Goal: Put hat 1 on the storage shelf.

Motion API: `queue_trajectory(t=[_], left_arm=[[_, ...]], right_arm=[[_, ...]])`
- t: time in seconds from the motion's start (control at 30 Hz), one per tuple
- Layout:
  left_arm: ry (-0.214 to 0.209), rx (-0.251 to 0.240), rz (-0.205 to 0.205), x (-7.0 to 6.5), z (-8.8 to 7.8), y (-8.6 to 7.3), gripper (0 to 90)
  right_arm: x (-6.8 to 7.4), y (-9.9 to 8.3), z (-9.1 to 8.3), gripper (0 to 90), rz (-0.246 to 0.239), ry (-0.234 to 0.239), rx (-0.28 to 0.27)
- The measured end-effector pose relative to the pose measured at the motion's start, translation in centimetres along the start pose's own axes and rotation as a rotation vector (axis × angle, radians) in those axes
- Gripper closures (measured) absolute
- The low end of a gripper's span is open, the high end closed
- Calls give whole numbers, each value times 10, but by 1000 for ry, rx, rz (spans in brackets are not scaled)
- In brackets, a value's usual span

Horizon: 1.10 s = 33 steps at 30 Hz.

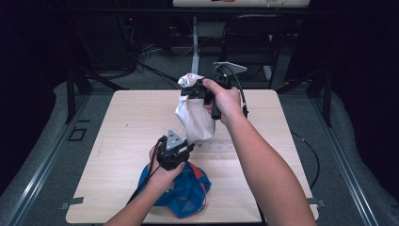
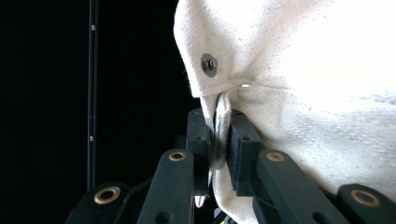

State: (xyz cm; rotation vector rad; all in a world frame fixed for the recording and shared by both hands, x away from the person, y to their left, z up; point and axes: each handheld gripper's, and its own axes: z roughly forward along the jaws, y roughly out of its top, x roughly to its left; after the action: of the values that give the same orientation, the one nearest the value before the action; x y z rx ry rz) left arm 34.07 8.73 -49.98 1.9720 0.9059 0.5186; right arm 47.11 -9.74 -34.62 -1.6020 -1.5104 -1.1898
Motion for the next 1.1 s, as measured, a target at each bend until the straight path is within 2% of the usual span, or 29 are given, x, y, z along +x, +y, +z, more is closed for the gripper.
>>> queue_trajectory(t=[0.17,0.47,0.67,0.9,1.1], left_arm=[[13,3,25,1,-2,-2,771],[23,-17,30,3,-3,-7,787],[28,-11,42,4,-3,-8,798],[54,0,58,6,-4,-9,824],[68,11,45,12,-6,-13,834]], right_arm=[[0,-1,2,811,-6,-4,11],[4,-4,7,803,-18,-12,14],[6,-5,10,755,-35,-23,17],[9,-8,6,690,-62,-19,-2],[9,-10,-1,677,-72,-14,-1]])
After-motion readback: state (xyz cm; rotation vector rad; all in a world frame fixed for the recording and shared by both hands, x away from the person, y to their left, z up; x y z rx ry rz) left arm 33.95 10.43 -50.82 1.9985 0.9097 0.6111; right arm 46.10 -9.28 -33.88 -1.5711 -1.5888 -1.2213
